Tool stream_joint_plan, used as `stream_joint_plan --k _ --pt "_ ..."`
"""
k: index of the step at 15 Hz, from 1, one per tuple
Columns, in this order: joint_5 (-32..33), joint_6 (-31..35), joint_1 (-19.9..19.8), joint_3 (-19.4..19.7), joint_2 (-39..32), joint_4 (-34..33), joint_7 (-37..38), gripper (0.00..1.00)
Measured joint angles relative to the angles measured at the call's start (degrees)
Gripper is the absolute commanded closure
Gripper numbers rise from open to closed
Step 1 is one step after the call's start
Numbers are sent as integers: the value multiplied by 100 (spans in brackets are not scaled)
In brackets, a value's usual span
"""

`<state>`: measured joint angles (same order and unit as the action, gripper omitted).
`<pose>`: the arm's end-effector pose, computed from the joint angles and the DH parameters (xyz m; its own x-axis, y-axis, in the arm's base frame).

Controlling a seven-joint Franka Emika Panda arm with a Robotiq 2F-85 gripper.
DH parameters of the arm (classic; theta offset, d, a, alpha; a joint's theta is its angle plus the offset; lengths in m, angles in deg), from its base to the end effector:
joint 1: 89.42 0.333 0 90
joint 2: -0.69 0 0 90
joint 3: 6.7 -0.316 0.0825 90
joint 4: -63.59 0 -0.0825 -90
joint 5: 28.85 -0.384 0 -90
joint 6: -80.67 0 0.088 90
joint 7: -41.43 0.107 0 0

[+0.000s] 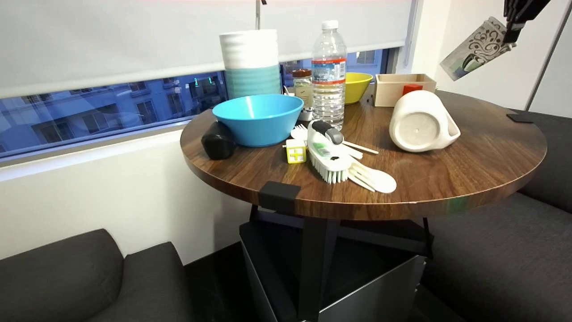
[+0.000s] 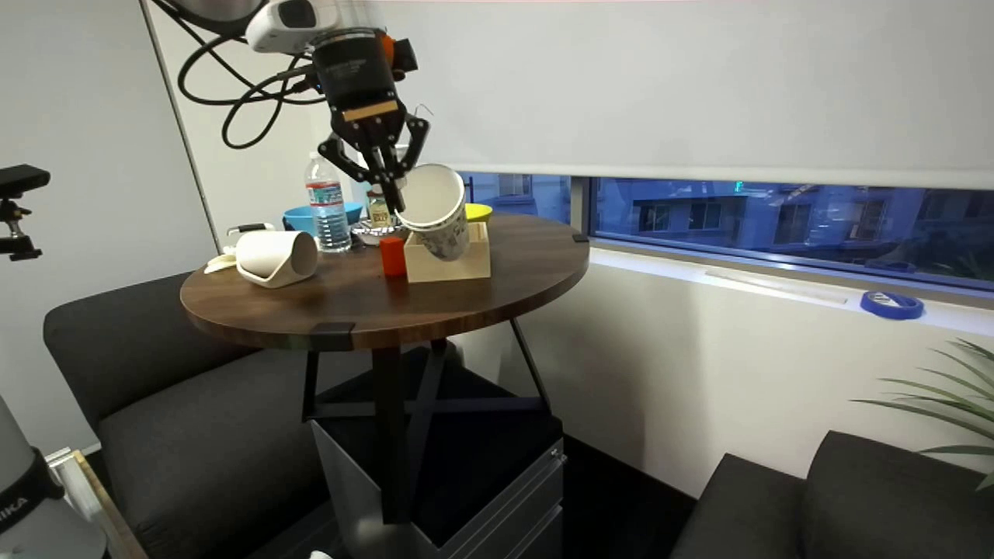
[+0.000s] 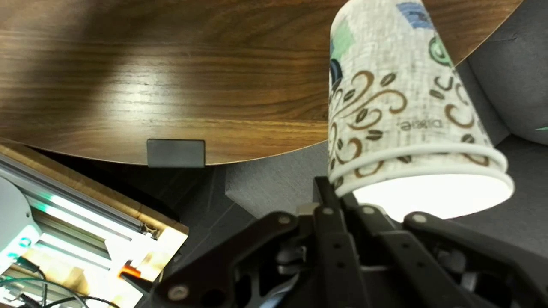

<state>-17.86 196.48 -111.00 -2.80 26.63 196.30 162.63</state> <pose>0.3837 -0.1983 0.5298 -0.7947 -0.6047 0.0528 -0.6010 0.7716 -0.2085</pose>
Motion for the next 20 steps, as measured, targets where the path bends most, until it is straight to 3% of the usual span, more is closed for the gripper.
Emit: stream_joint_plan --k 6,10,14,20 --pt "697 -387 35 -130 97 1 -123 99" --pt "1121 -579 290 -352 115 39 -418 99" --pt "1440 -769 745 -856 15 69 -520 99" --pt "1880 -1636 1320 -1560 -438 -101 -354 99"
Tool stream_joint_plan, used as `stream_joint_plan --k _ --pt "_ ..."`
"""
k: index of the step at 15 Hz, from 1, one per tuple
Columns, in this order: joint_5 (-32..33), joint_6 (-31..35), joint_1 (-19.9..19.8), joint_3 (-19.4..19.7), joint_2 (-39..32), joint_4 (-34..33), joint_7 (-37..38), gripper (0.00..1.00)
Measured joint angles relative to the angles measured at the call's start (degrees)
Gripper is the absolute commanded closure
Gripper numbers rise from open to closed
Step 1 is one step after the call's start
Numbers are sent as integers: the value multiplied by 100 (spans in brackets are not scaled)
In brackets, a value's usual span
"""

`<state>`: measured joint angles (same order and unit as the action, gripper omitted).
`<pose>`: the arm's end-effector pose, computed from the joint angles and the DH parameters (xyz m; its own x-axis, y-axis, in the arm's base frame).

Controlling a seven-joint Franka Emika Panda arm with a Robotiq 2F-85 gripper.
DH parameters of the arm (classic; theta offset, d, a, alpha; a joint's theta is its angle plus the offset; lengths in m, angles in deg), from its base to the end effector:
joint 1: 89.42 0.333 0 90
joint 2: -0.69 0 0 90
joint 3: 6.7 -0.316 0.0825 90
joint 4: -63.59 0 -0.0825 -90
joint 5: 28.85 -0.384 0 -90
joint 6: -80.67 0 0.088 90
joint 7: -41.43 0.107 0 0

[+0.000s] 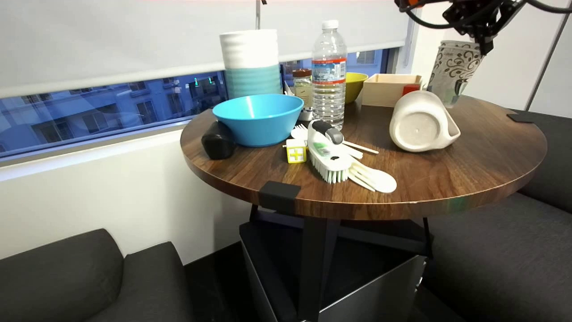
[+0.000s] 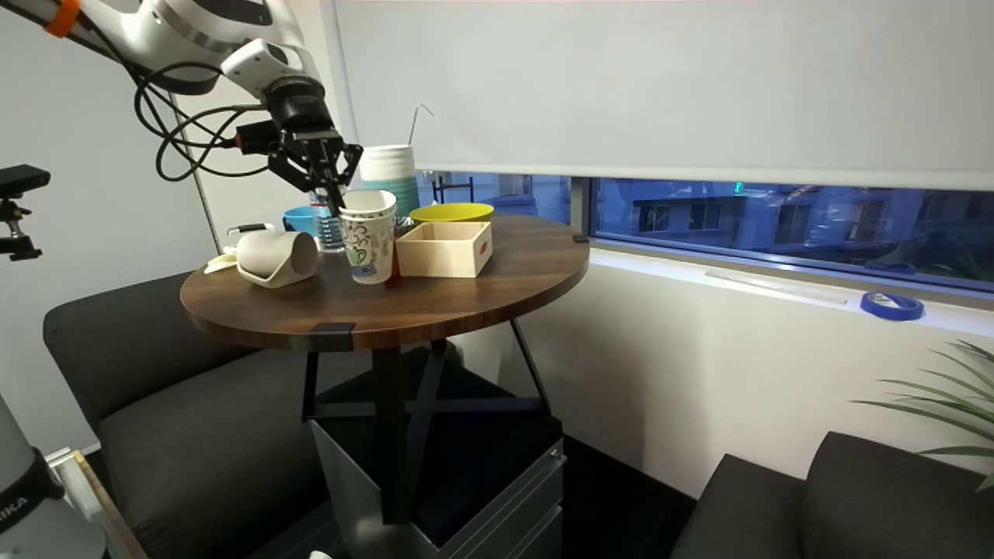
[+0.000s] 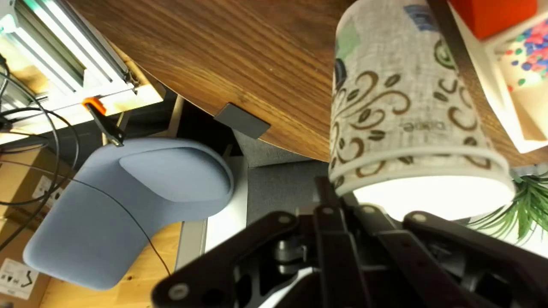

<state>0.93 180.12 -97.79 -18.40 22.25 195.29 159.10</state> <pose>0.4225 -0.0148 0.4922 -0.2636 -0.7787 0.5694 -0.9569 0.2859 -0.0521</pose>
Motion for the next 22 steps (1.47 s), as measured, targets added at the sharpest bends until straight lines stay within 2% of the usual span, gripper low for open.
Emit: stream_joint_plan --k 3,4,6,11,12,14,15,18,19,22 --pt "112 -472 226 -92 -410 -209 90 99" --pt "143 -623 301 -103 -534 -313 137 71" --pt "176 -855 438 -104 -761 -518 268 66" --pt "175 -1149 718 -82 -1204 -975 651 29" --pt "186 -1268 755 -82 -1262 -1059 739 48" --pt "187 -1295 824 -24 -1292 -1076 755 33" --pt "187 -1295 837 -1 -1292 -1069 754 30" --pt "187 -1295 845 23 -1292 -1068 751 29" --pt "187 -1295 847 24 -1292 -1068 751 7" --pt "187 -1295 867 73 -1283 -1060 738 0"
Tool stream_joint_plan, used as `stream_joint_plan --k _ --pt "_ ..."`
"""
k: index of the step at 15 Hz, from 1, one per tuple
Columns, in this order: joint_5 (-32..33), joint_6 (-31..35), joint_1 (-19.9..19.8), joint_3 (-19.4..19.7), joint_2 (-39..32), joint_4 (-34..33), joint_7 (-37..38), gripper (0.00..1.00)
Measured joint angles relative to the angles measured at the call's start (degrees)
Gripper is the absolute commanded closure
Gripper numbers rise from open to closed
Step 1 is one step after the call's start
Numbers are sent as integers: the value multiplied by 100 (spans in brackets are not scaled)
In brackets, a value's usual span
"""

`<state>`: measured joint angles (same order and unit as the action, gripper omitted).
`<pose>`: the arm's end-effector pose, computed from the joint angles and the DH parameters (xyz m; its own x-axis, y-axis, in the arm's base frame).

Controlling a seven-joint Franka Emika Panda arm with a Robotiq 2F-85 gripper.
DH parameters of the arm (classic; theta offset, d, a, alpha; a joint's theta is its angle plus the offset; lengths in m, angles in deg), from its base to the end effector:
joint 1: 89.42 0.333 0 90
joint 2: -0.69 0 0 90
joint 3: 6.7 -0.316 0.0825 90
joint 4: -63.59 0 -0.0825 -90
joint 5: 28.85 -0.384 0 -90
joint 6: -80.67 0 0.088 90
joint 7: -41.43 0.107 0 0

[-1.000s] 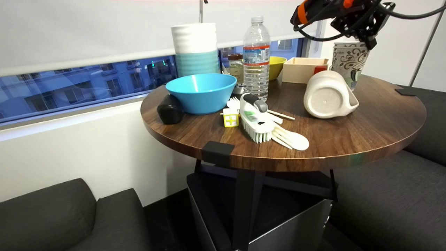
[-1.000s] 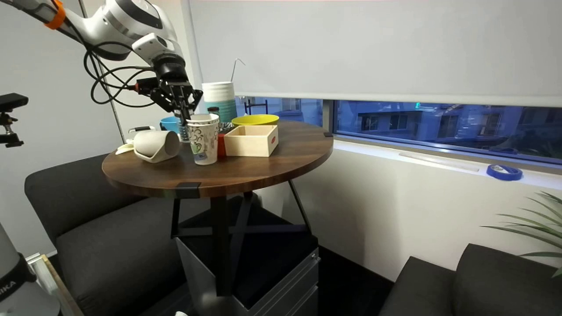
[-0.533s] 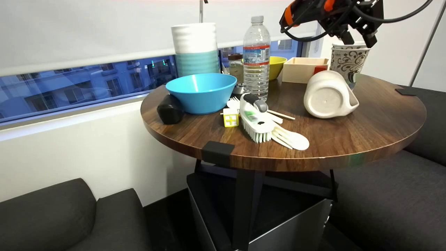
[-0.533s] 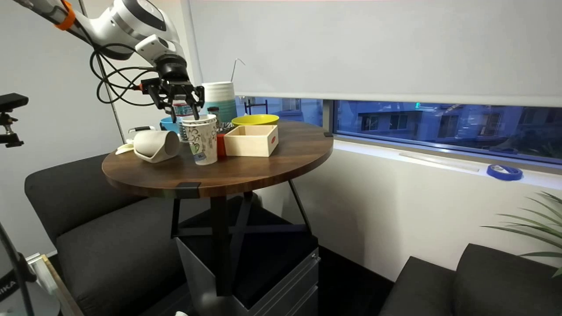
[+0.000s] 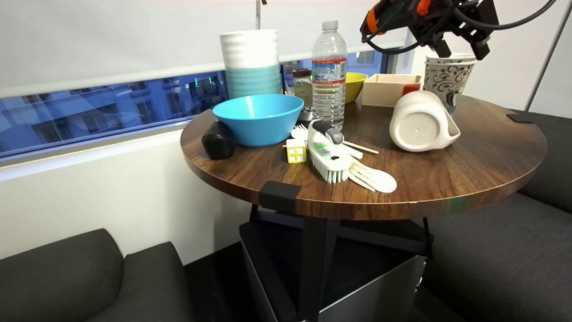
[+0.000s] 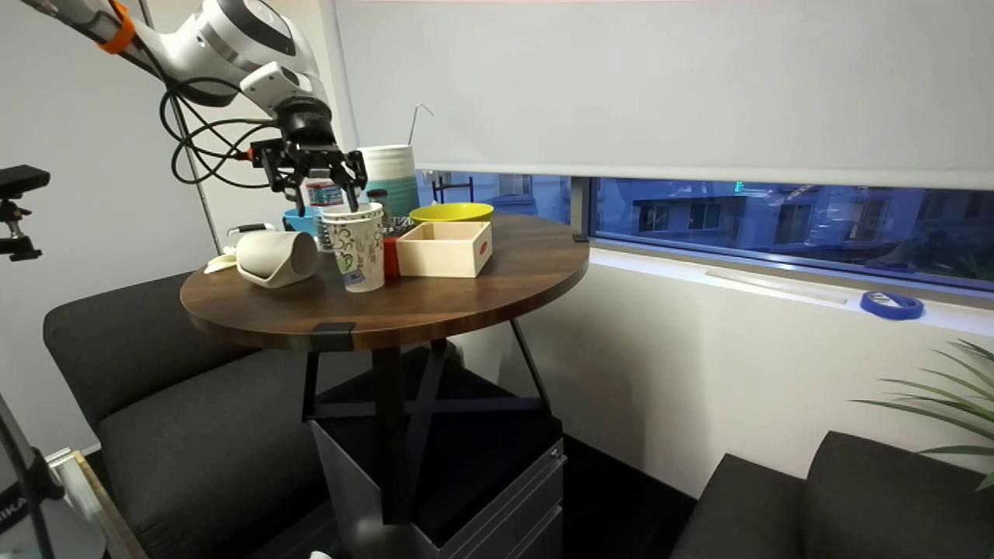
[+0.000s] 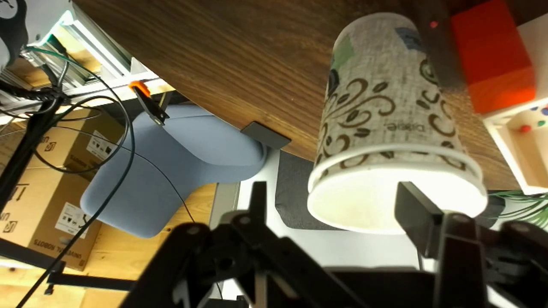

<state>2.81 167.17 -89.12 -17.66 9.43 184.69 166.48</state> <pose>0.4612 0.0348 0.4692 -0.2195 -0.7154 0.6634 -0.9377 0.3423 0.0589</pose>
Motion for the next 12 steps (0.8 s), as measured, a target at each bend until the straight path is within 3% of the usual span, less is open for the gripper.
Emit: stream_joint_plan --k 6,12 --pt "-122 165 2 268 431 7 -147 0" --pt "-1321 1003 -9 706 1260 347 -427 0"
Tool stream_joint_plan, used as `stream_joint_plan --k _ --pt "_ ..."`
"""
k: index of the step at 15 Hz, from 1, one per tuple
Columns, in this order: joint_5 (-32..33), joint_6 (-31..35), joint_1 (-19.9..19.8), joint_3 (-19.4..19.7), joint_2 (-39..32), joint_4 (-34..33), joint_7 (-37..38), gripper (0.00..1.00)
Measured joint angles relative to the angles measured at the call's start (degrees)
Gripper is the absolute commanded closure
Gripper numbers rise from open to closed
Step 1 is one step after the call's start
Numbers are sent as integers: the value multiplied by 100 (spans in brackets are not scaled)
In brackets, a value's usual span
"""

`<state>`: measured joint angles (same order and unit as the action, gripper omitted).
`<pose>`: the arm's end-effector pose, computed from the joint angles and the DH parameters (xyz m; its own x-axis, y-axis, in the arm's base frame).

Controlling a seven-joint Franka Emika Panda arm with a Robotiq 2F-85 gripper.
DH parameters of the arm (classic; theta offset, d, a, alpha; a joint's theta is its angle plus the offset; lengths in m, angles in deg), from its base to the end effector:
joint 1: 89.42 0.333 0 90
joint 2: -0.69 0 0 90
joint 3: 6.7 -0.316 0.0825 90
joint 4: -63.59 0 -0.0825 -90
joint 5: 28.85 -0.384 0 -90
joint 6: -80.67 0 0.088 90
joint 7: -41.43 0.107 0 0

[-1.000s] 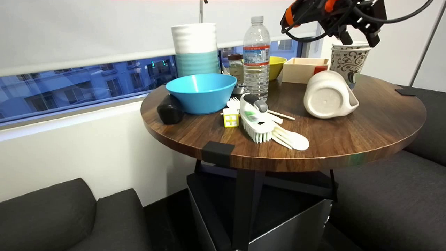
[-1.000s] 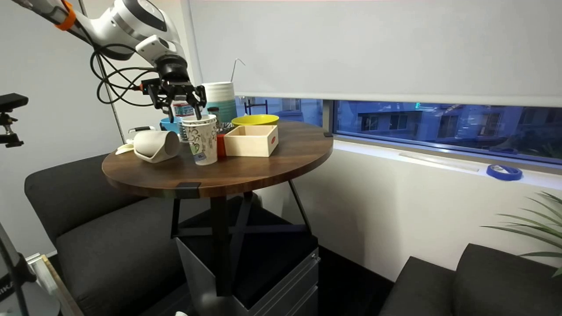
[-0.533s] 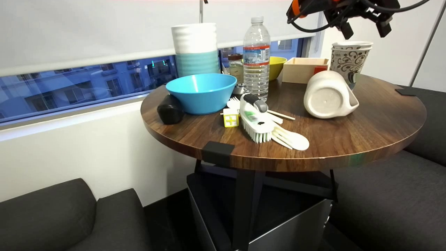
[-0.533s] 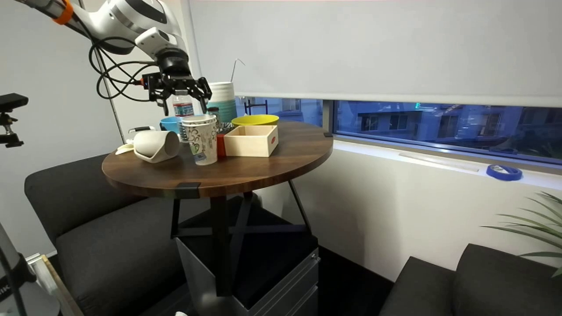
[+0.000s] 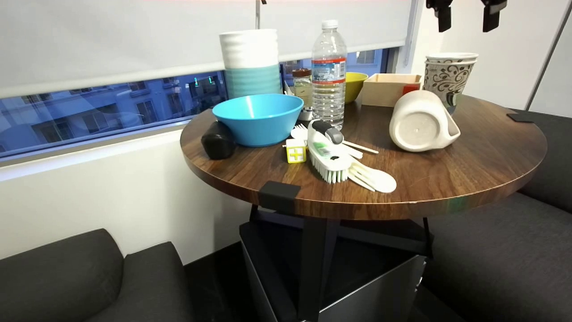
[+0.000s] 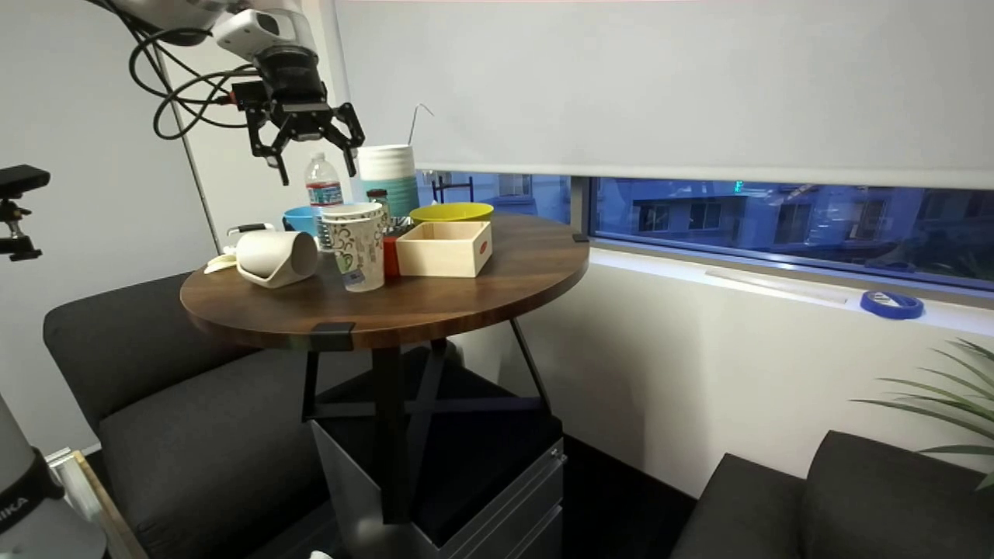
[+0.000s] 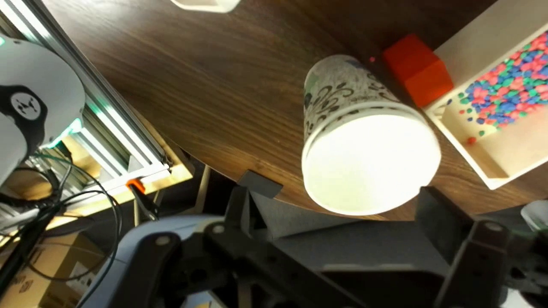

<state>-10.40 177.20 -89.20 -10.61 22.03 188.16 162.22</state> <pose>0.4315 0.0037 0.5384 -0.3887 -0.8531 0.3482 -0.9177 0.3923 -0.0632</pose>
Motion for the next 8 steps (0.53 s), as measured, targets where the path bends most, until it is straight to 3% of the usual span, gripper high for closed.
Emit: stream_joint_plan --k 8 --pt "-2048 1154 -1 287 640 1079 -1051 0"
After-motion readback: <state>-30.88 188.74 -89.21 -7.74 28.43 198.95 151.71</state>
